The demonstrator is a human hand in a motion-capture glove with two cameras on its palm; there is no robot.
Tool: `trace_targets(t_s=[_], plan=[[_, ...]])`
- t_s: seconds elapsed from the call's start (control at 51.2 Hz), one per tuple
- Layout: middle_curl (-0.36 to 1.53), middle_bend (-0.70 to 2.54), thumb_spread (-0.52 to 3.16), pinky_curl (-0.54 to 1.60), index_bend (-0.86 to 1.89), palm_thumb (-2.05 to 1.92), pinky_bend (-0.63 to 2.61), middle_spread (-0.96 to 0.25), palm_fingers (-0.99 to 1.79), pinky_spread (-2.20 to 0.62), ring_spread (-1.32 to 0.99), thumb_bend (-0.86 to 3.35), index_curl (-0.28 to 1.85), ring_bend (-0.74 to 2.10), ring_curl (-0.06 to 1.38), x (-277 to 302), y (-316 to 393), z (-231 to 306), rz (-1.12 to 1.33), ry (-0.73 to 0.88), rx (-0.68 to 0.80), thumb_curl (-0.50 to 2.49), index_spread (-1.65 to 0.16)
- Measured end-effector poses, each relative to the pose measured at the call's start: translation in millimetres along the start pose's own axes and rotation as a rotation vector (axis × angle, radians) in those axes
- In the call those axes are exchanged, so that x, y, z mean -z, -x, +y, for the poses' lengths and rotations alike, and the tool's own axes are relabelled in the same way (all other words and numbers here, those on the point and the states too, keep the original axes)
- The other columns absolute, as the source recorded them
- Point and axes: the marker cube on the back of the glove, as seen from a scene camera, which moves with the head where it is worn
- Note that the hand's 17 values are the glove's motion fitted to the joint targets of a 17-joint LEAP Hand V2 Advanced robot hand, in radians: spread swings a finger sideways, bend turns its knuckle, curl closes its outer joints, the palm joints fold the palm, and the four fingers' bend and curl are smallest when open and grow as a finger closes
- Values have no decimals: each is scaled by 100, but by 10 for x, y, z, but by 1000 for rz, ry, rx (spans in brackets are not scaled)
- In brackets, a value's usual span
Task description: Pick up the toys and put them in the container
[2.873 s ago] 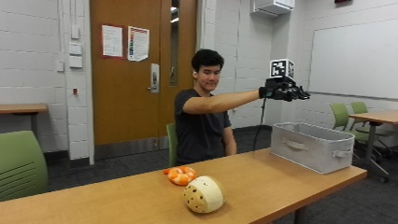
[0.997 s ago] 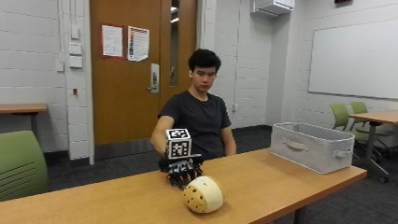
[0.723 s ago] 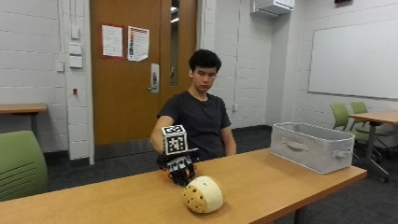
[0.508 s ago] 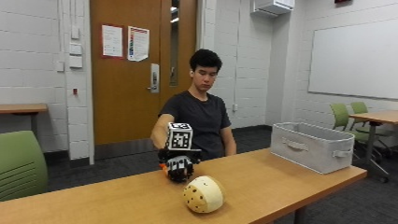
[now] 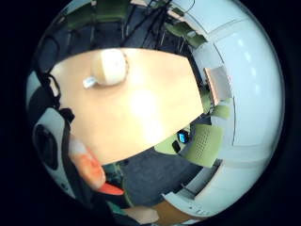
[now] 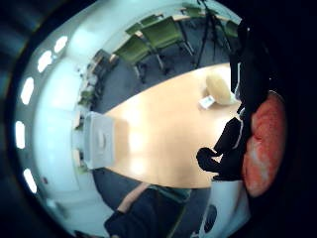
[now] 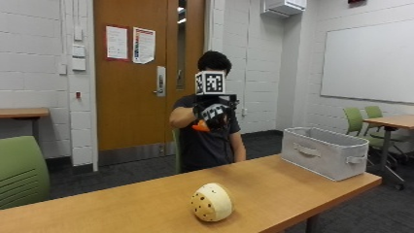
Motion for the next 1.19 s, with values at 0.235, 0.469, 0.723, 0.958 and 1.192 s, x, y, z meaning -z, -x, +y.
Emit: trace_targets(t_s=[0.235,0.469,0.723,0.958,1.192], plan=[[63,63,76,37,13,70,87,-47,104,-49,-49,19,58,101,52,854,1053,-145,-42,-139,95,74,-44],[68,64,75,37,10,69,90,-48,100,-49,-48,17,57,105,52,1088,2277,-178,-107,-183,295,82,-43],[72,65,76,38,9,69,94,-49,96,-48,-48,16,54,109,52,1149,3872,162,-147,-174,623,89,-43],[76,65,80,38,10,68,96,-50,94,-47,-47,15,50,112,52,1048,5050,434,-140,-153,788,95,-42],[78,64,83,37,11,67,96,-50,94,-47,-46,13,48,114,52,853,5098,36,-169,-141,848,99,-42]])
